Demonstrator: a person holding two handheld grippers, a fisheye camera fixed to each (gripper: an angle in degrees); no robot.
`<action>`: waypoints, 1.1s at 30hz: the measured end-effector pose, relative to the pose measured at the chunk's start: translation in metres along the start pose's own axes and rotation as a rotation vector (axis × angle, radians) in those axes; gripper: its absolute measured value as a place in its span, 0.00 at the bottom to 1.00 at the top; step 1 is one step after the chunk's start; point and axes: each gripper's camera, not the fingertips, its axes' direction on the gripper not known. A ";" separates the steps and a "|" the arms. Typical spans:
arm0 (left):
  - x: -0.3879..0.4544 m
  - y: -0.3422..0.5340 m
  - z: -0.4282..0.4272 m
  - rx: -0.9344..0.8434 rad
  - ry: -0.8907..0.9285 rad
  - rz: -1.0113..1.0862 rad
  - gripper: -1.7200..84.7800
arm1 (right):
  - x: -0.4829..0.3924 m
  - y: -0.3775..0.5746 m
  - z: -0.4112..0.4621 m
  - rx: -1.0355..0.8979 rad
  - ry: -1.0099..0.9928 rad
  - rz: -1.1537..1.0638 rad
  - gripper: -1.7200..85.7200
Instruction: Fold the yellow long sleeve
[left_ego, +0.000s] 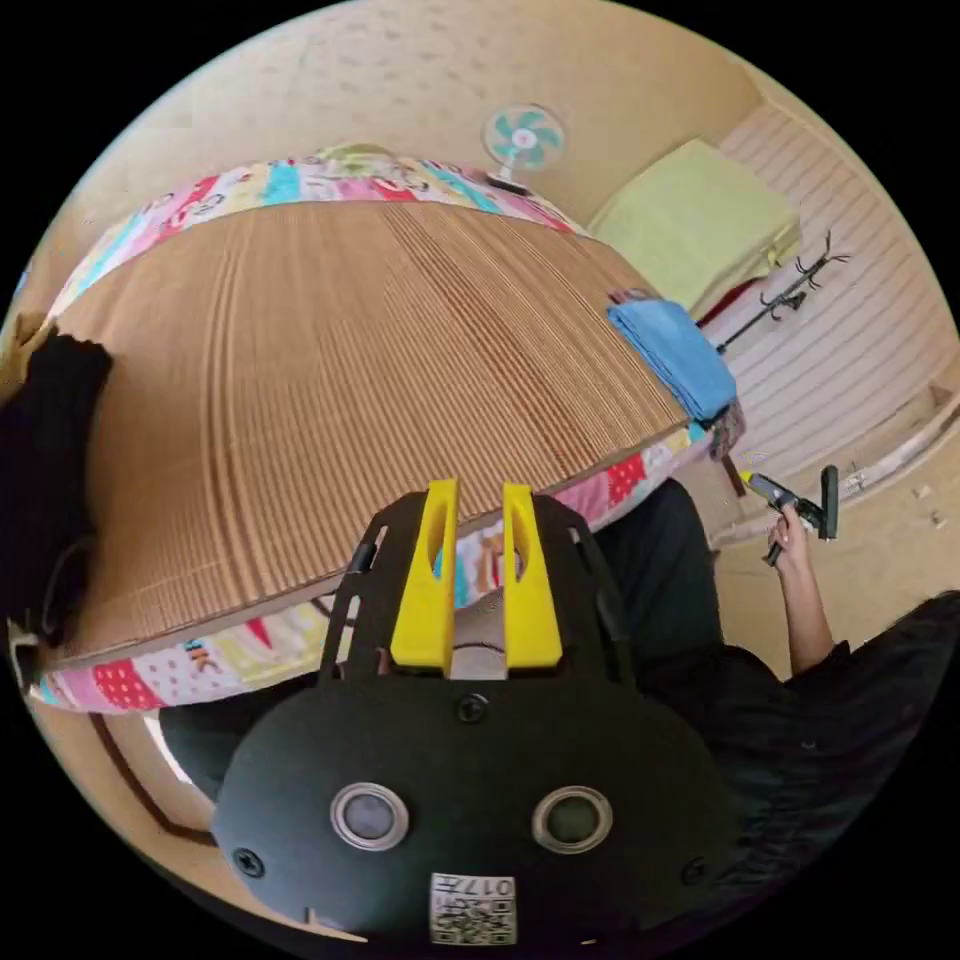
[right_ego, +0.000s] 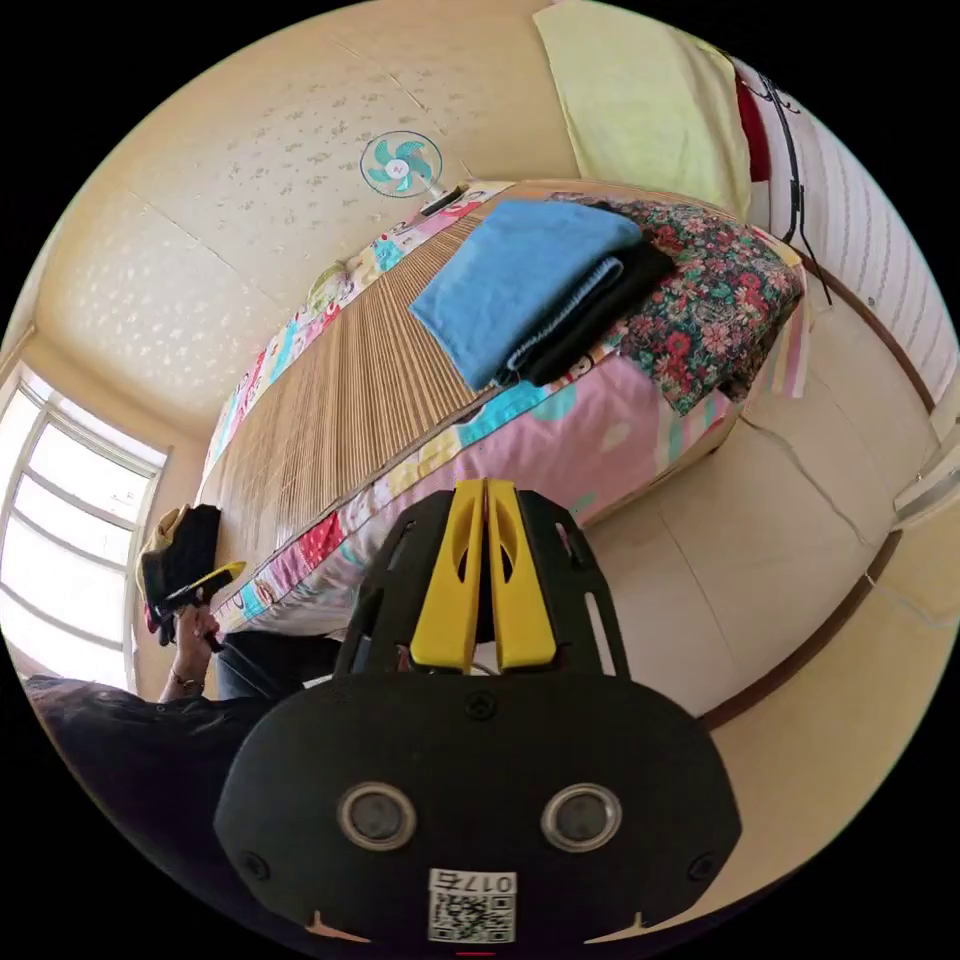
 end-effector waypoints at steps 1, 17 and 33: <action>-0.021 0.005 -0.026 0.050 -0.047 -0.052 0.12 | -0.035 0.006 0.013 0.022 0.081 -0.030 0.02; -0.251 -0.031 -0.243 0.550 -0.216 -0.599 0.06 | -0.283 0.010 -0.002 0.384 -0.065 -0.416 0.03; -0.061 0.097 -0.100 0.253 0.366 -0.364 0.10 | -0.330 0.008 0.122 -0.105 -0.557 -0.536 0.07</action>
